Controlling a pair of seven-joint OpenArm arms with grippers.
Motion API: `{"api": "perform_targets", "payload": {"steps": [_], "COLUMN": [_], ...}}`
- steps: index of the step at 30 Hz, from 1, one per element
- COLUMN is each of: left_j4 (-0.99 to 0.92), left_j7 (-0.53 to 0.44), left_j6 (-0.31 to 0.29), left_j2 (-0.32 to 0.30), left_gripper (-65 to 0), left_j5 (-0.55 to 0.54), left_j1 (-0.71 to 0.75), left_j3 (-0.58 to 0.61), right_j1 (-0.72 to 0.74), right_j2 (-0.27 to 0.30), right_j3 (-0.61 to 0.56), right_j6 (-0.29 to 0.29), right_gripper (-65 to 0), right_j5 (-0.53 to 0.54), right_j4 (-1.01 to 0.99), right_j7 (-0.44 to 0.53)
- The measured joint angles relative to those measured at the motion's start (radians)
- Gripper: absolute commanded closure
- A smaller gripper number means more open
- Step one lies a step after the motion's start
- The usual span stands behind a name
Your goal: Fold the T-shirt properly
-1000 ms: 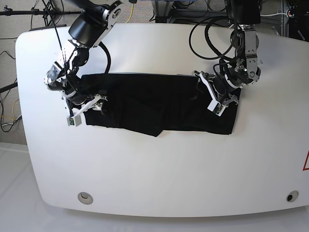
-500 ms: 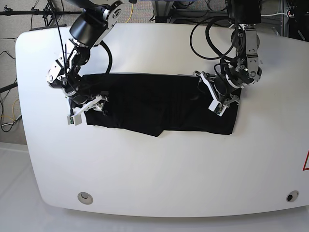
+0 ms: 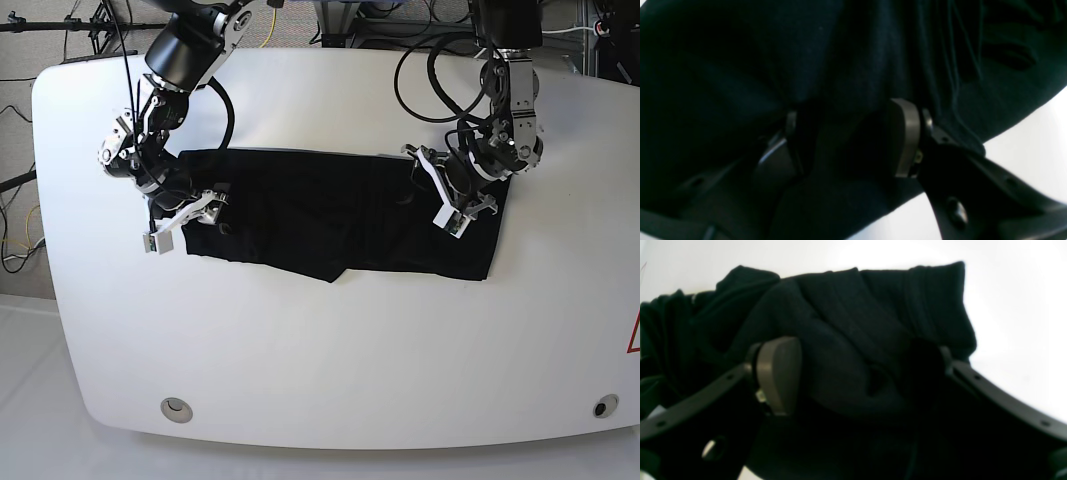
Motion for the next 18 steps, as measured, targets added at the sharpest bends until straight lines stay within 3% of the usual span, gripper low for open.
{"api": "perform_targets", "payload": {"steps": [18], "left_j4": [-0.013], "left_j7": [0.007], "left_j6": [0.0], "left_j2": [-0.002], "left_gripper": [-30.9], "left_j5": [0.001], "left_j1": [0.0], "left_j3": [0.006], "right_j1": [-0.032], "right_j2": [0.11], "right_j3": [0.045], "right_j6": [0.017], "right_gripper": [-48.2], "right_j5": [0.195], "right_j4": [-0.106], "right_j7": [-0.027]}}
